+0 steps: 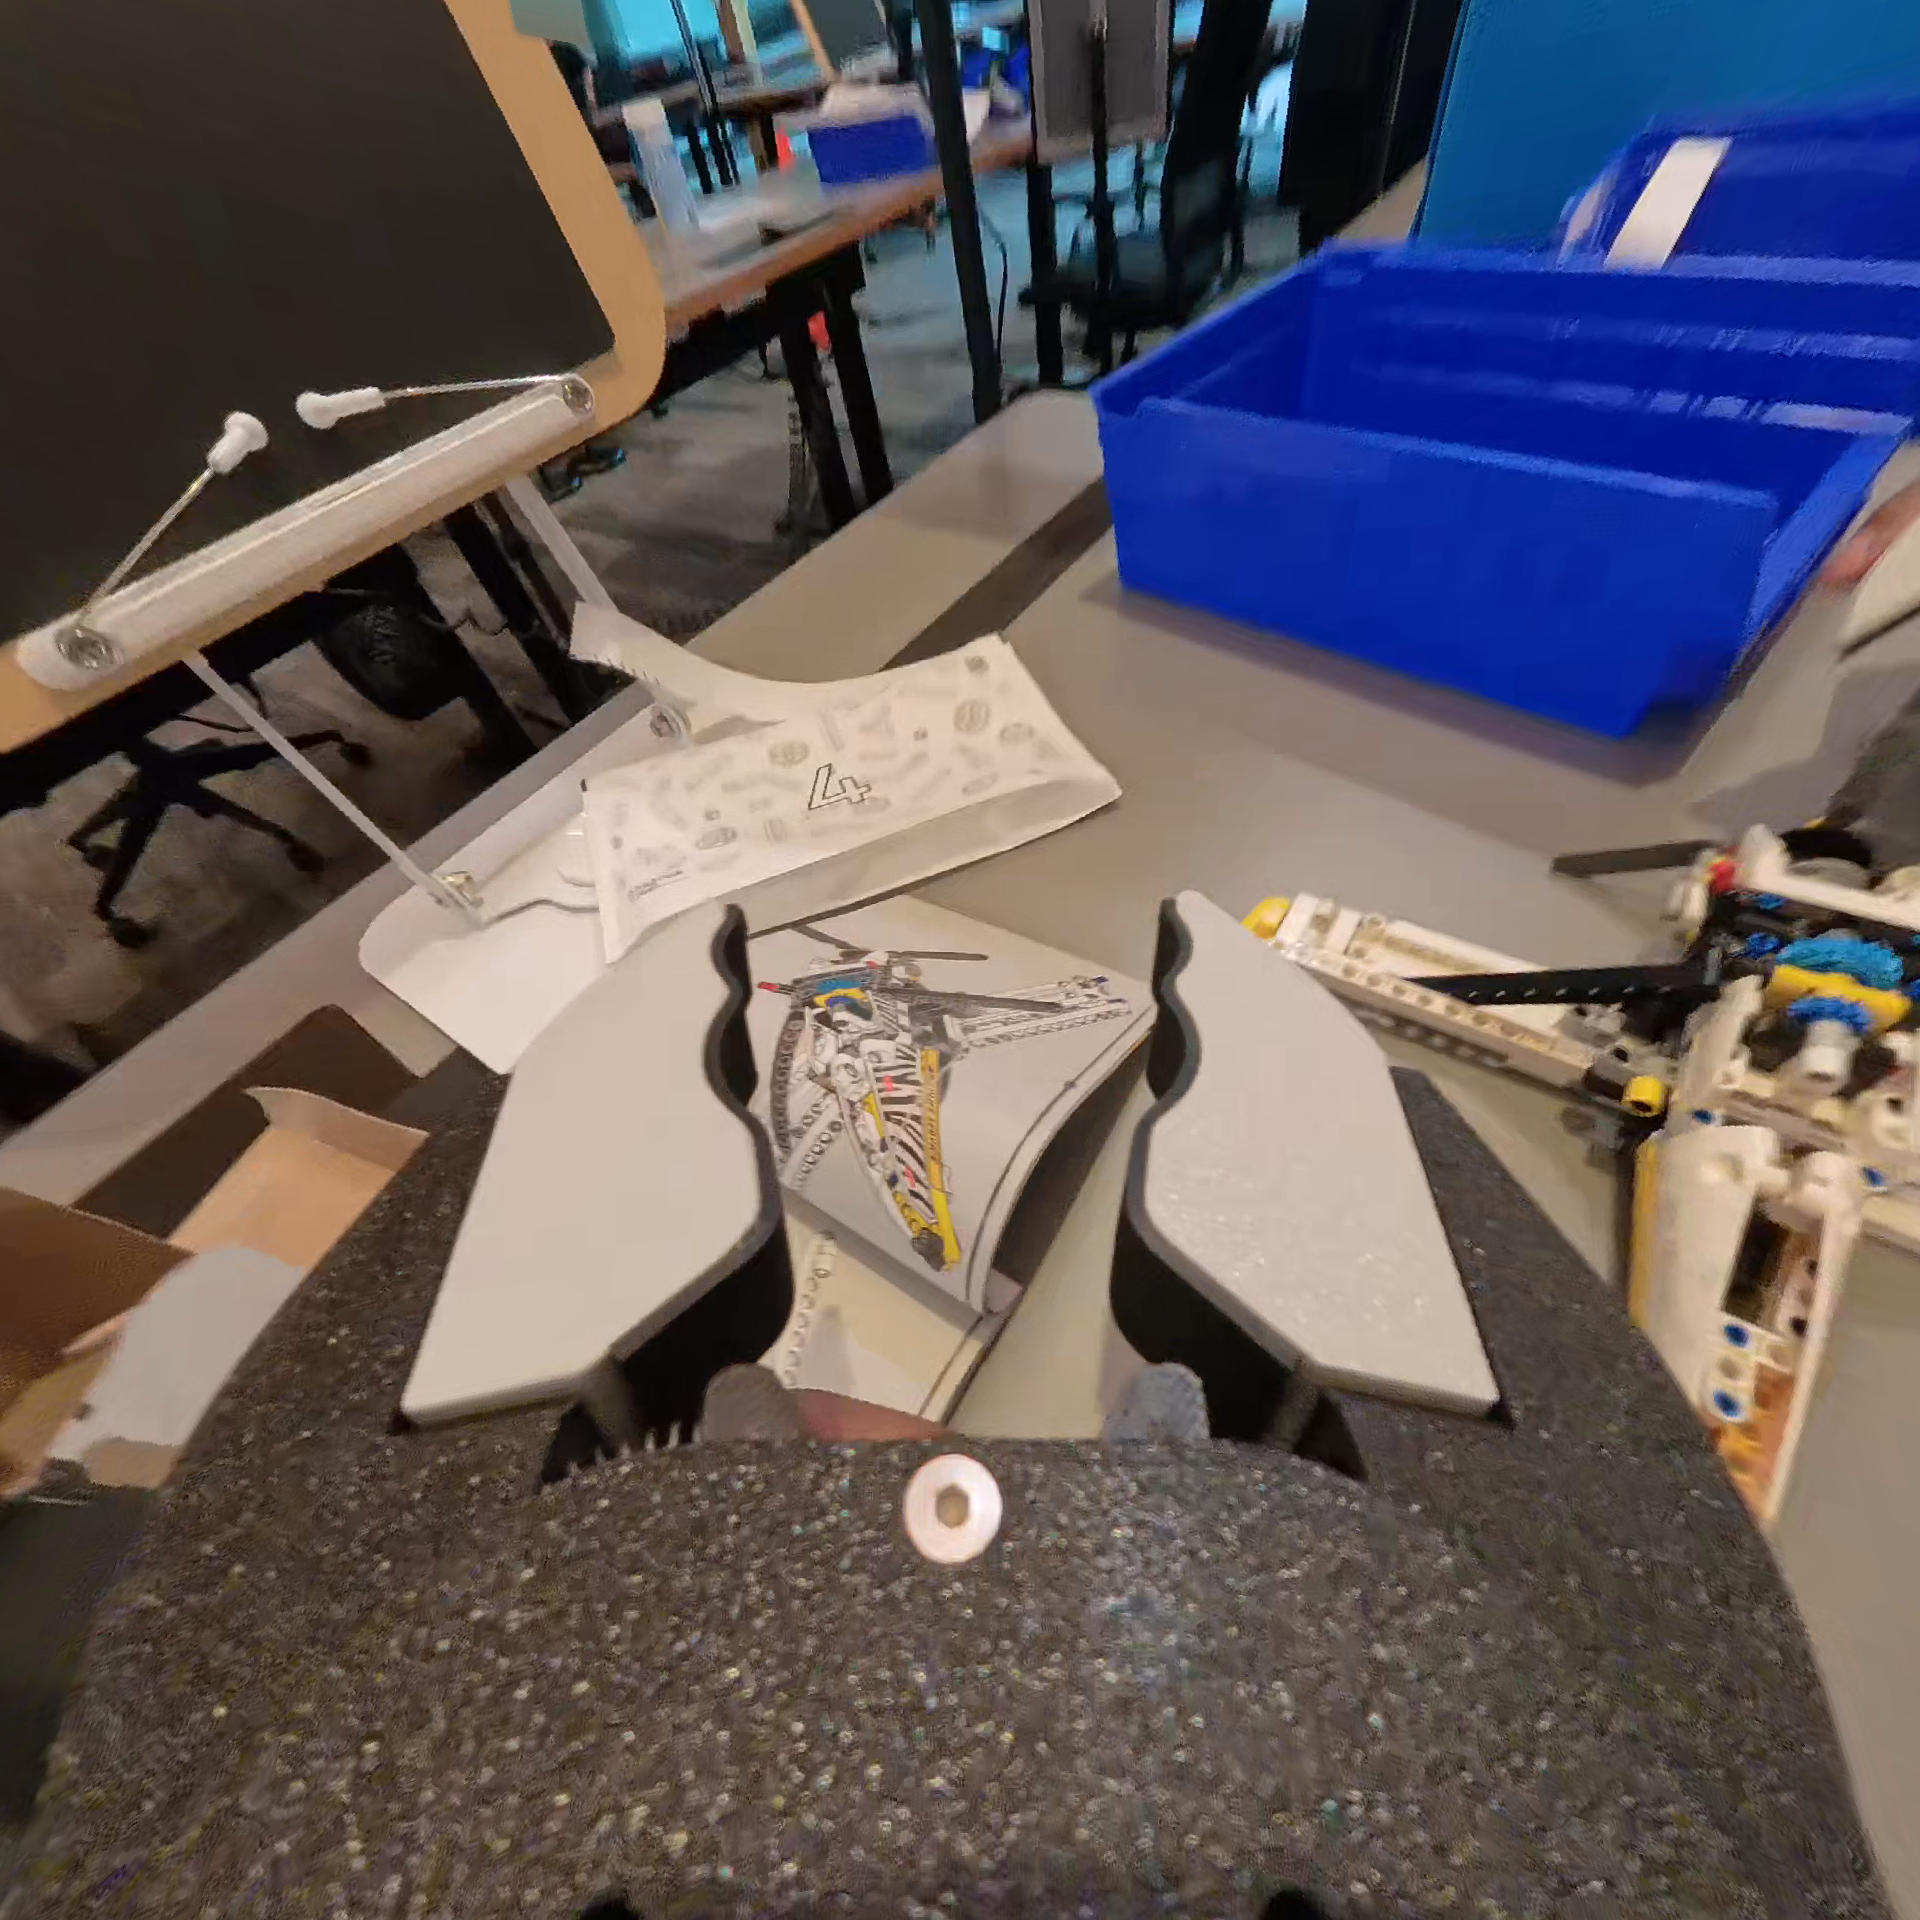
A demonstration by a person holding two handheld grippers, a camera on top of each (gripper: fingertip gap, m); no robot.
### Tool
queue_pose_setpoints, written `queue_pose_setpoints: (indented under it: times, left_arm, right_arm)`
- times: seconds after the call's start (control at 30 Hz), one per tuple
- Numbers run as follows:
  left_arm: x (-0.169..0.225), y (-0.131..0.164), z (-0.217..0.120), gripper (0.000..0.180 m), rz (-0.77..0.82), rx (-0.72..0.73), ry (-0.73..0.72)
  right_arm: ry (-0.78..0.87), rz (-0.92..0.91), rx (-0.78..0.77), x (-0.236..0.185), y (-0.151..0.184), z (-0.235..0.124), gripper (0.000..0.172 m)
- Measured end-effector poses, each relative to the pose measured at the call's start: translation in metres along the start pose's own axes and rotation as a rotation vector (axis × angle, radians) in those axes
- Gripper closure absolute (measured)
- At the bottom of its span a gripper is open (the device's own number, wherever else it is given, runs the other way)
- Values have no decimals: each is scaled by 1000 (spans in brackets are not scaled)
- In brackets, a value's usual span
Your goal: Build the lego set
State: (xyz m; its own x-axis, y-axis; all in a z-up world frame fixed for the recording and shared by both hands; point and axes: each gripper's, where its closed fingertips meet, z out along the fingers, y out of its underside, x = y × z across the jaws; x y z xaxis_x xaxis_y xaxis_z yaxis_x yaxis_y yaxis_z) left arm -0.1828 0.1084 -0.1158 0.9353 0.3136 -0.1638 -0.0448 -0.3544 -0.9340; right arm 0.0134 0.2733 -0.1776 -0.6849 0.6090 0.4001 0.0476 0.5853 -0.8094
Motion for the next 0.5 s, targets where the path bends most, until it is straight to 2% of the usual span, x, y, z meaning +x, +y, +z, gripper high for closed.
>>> queue_pose_setpoints:
  times: [0.13, 0.2, 0.3, 0.5]
  left_arm:
    - [10, 8, 15, 101, 106, -39, -31]
    - [20, 22, 22, 105, 140, -38, -37]
    - [24, 55, 28, 103, 232, -122, -69]
    - [26, 89, 17, 104, 185, -165, -78]
  right_arm:
    - [39, -35, 1, 22, -31, 10, 150]
    - [34, -34, 8, 30, -47, 19, 150]
    - [18, -57, 3, 36, -69, 35, 149]
    - [-30, -63, -21, 47, -99, 83, 143]
